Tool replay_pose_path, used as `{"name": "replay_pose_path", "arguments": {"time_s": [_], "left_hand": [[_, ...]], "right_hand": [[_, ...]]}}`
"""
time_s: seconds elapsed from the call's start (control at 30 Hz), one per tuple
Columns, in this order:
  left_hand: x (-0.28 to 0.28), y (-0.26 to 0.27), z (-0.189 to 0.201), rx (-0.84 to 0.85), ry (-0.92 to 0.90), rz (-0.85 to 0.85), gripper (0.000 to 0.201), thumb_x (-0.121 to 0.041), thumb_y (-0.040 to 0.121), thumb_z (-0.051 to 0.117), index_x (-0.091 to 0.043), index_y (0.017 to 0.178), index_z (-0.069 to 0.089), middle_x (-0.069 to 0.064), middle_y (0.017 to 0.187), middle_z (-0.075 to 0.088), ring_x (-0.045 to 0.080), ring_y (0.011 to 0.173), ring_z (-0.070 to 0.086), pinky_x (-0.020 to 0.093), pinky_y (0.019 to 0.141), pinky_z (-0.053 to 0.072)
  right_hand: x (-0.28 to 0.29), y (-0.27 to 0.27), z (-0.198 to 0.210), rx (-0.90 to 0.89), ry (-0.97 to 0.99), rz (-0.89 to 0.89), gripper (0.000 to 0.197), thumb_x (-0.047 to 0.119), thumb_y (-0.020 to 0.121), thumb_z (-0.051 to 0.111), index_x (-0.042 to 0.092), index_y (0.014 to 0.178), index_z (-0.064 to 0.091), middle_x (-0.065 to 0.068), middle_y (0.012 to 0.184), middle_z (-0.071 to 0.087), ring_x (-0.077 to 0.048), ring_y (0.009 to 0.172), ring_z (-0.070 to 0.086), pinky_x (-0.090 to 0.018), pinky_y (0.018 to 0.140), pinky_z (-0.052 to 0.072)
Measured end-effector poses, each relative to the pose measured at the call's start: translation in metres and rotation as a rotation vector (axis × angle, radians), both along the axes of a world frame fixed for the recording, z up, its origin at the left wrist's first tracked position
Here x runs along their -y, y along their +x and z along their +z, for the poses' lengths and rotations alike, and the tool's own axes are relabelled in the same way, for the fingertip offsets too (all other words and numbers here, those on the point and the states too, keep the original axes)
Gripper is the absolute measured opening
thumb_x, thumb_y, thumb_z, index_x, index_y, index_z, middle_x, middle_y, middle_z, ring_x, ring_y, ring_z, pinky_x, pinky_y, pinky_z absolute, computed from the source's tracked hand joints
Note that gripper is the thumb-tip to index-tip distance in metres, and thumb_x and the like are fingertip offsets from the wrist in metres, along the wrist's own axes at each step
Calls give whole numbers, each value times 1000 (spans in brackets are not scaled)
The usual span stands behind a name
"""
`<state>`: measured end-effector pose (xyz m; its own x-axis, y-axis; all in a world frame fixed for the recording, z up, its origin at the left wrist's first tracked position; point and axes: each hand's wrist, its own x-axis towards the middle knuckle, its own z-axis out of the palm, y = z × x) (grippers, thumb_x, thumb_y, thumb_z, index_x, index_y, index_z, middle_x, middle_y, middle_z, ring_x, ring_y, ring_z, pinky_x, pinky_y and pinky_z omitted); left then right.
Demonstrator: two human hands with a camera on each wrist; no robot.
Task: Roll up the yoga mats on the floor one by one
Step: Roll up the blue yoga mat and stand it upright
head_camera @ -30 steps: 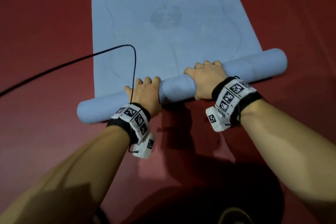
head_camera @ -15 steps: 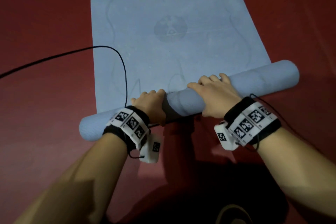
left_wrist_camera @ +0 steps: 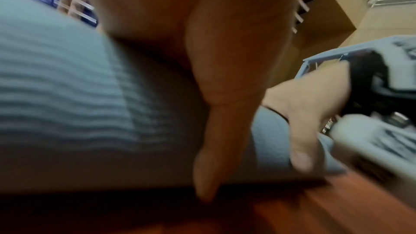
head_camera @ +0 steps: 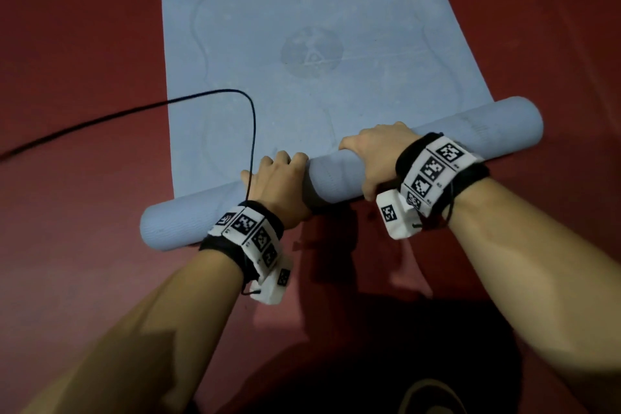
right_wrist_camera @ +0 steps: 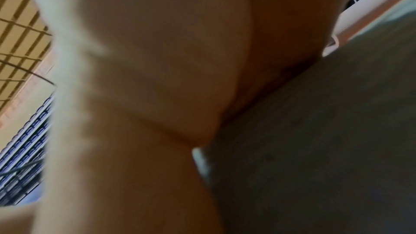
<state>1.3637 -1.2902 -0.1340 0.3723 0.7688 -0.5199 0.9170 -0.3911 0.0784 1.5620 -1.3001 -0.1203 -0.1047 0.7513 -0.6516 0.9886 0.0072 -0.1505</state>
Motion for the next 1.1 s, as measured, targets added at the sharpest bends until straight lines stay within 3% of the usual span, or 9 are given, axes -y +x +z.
{"name": "replay_pose_path", "arguments": {"time_s": [0.2, 0.33, 0.43, 0.5, 0.67, 0.77, 0.87, 0.97, 1.1], "left_hand": [[-31, 9, 3, -78, -131, 0, 79, -50, 49, 87, -38, 115, 47, -9, 105, 51, 24, 112, 57, 49, 93, 48], [-40, 16, 8, -163, -168, -28, 72, -47, 41, 93, -35, 92, 44, -10, 93, 55, 15, 78, 56, 34, 77, 53], [-35, 9, 2, -65, -107, -8, 79, -48, 59, 87, -34, 126, 48, -2, 122, 54, 24, 113, 53, 47, 94, 48], [-24, 6, -1, 16, 3, -14, 86, -51, 63, 83, -33, 137, 42, 1, 128, 49, 29, 122, 47, 55, 99, 42], [-19, 9, -12, 56, 137, -19, 72, -45, 69, 80, -30, 129, 43, 2, 121, 52, 32, 116, 50, 56, 97, 39], [-35, 11, -11, 42, 64, -13, 69, -50, 70, 77, -35, 128, 44, -1, 119, 53, 29, 115, 52, 54, 94, 41], [-50, 17, -7, -26, -21, -16, 71, -45, 63, 84, -37, 122, 46, -4, 112, 54, 29, 112, 56, 51, 90, 44], [-58, 20, -2, -84, -82, -27, 79, -45, 56, 88, -35, 122, 47, -4, 108, 52, 29, 112, 57, 49, 90, 49], [-45, 14, -2, 32, 15, -14, 88, -51, 64, 82, -39, 138, 38, 1, 128, 50, 32, 123, 46, 55, 98, 41]], "right_hand": [[29, 4, -16, 69, 377, 18, 96, 47, 53, 85, 37, 138, 42, 1, 125, 50, -26, 116, 49, -47, 104, 30], [41, -6, -34, 170, 577, -10, 83, 30, 51, 81, 32, 128, 51, 1, 113, 57, -27, 103, 54, -50, 100, 32], [27, -3, -24, 137, 484, -29, 75, 32, 54, 78, 34, 124, 51, 2, 112, 57, -26, 103, 54, -46, 94, 35], [17, 0, -18, 104, 402, -27, 75, 37, 55, 80, 35, 123, 49, 1, 113, 56, -26, 104, 53, -45, 92, 36], [-8, 6, -7, 55, 215, -16, 81, 44, 50, 85, 38, 122, 48, 3, 110, 55, -24, 106, 52, -47, 92, 37], [2, 9, -9, 50, 299, -23, 85, 43, 57, 83, 37, 133, 45, 2, 122, 55, -26, 115, 50, -54, 107, 27], [23, 3, -23, 122, 506, -36, 93, 26, 61, 81, 27, 144, 39, -1, 133, 50, -29, 124, 45, -60, 114, 16], [24, -1, -37, 149, 651, -45, 89, 20, 54, 80, 25, 136, 47, -1, 122, 56, -30, 114, 50, -56, 110, 23], [11, 2, -37, 137, 662, -78, 73, 19, 52, 77, 28, 122, 55, 0, 108, 59, -28, 101, 54, -50, 100, 30]]}}
